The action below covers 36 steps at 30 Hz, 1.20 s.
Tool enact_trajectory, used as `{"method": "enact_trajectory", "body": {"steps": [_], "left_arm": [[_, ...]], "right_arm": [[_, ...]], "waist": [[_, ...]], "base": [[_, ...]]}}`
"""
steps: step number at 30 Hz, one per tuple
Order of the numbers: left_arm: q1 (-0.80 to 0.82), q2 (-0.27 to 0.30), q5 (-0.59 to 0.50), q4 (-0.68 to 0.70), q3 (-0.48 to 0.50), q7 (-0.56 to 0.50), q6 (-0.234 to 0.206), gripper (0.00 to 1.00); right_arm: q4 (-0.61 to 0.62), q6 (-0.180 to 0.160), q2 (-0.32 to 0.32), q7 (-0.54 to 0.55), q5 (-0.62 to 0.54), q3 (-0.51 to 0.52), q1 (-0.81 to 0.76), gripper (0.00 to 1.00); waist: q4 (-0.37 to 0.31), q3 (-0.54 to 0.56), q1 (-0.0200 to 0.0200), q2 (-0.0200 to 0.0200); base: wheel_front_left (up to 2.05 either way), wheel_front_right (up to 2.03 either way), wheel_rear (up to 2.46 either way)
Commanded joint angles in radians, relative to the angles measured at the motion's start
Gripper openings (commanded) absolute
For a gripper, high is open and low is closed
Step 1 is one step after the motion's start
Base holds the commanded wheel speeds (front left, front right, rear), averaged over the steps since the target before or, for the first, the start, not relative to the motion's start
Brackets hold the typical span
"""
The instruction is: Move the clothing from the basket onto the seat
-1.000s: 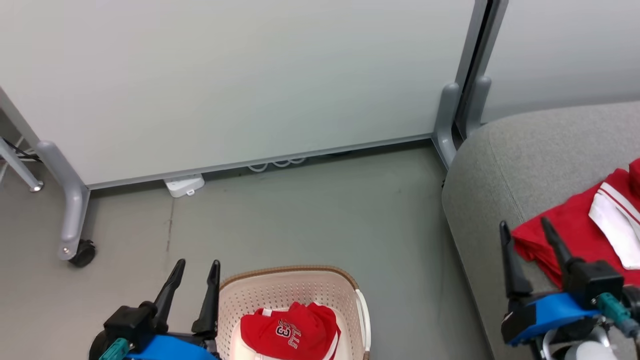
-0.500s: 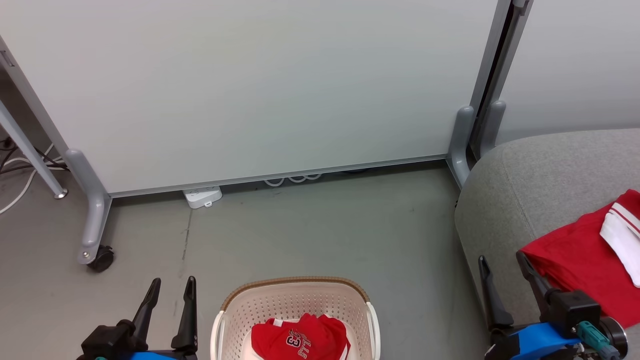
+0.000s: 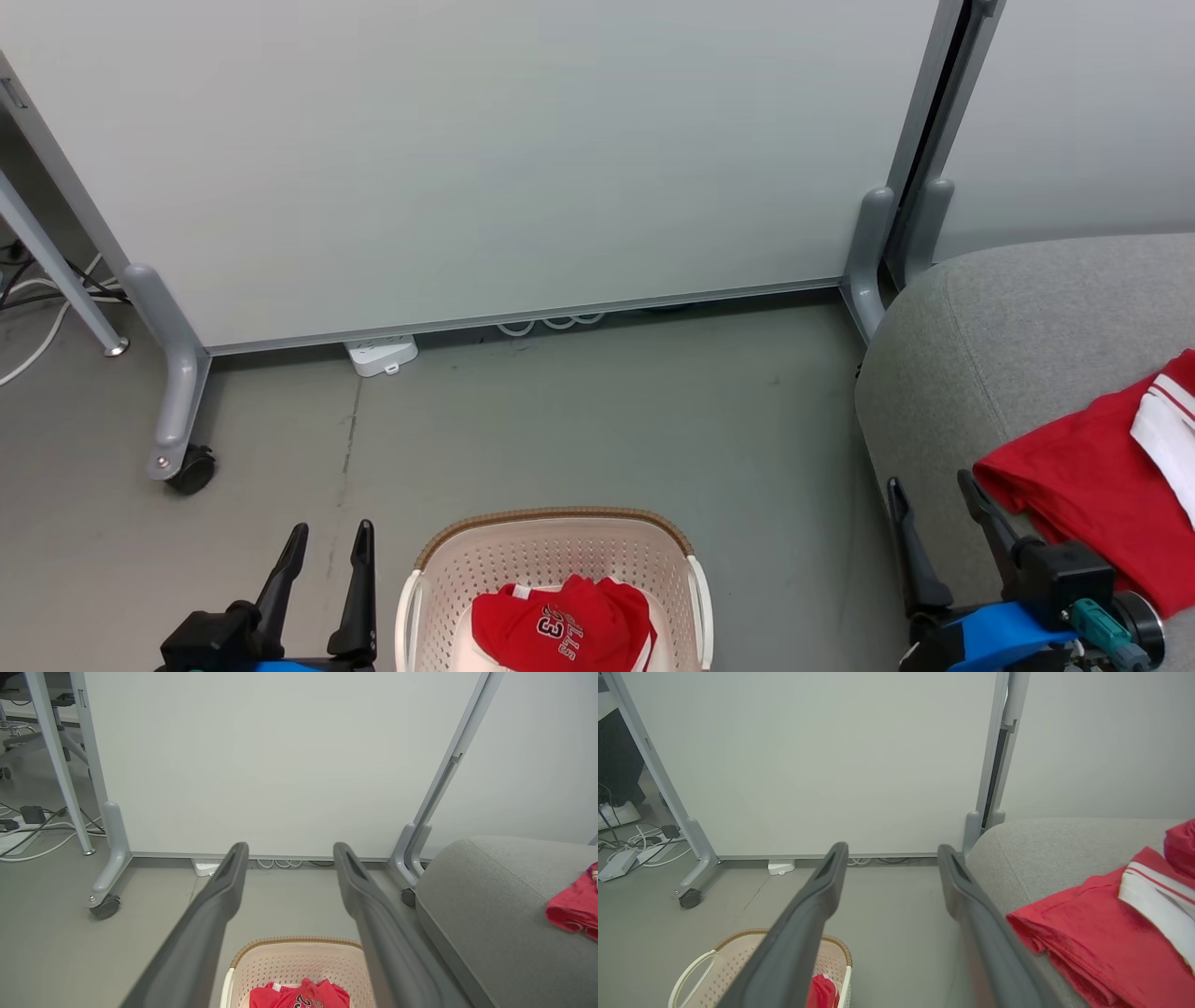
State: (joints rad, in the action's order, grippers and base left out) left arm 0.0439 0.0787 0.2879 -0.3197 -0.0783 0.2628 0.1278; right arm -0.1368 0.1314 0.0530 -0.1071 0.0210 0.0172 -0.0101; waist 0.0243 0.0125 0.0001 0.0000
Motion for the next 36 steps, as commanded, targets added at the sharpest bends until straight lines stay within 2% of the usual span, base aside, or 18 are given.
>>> {"method": "enact_trajectory", "body": {"steps": [1, 13, 19, 23, 29, 36], "left_arm": [[0.001, 0.0, -0.008, 0.001, -0.003, 0.003, 0.005, 1.0], [0.02, -0.001, -0.007, 0.005, -0.016, 0.003, 0.005, 1.0], [0.052, 0.012, -0.002, 0.006, -0.037, 0.003, 0.005, 1.0], [0.095, 0.024, -0.001, -0.006, -0.069, 0.003, 0.005, 1.0], [0.216, 0.064, 0.01, -0.037, -0.15, 0.003, 0.005, 1.0], [0.36, 0.112, 0.037, -0.152, -0.245, 0.003, 0.004, 1.0]], "right_arm": [[0.0, -0.001, -0.004, -0.004, 0.003, -0.003, 0.009, 1.0], [0.013, -0.001, -0.004, -0.002, 0.015, -0.014, 0.021, 1.0], [0.031, -0.001, -0.004, -0.002, 0.016, -0.02, 0.052, 1.0], [0.053, -0.001, -0.004, -0.007, 0.009, -0.03, 0.102, 1.0], [0.088, -0.001, -0.004, -0.015, 0.0, -0.068, 0.211, 1.0], [0.093, -0.001, -0.004, -0.047, 0.022, -0.128, 0.334, 1.0]], "waist": [[0.0, -0.003, -0.0001, 0.0], [-0.004, -0.031, -0.0001, 0.0], [-0.02, -0.092, -0.0001, 0.0], [-0.045, -0.173, -0.0001, 0.0], [-0.095, -0.354, -0.0001, 0.0], [-0.17, -0.534, -0.0001, 0.0]], "base": [[0.0, 0.0, 0.0], [0.0, 0.0, 0.0], [0.0, 0.0, 0.0], [0.0, 0.0, 0.0], [0.0, 0.0, 0.0], [0.0, 0.0, 0.0]]}}
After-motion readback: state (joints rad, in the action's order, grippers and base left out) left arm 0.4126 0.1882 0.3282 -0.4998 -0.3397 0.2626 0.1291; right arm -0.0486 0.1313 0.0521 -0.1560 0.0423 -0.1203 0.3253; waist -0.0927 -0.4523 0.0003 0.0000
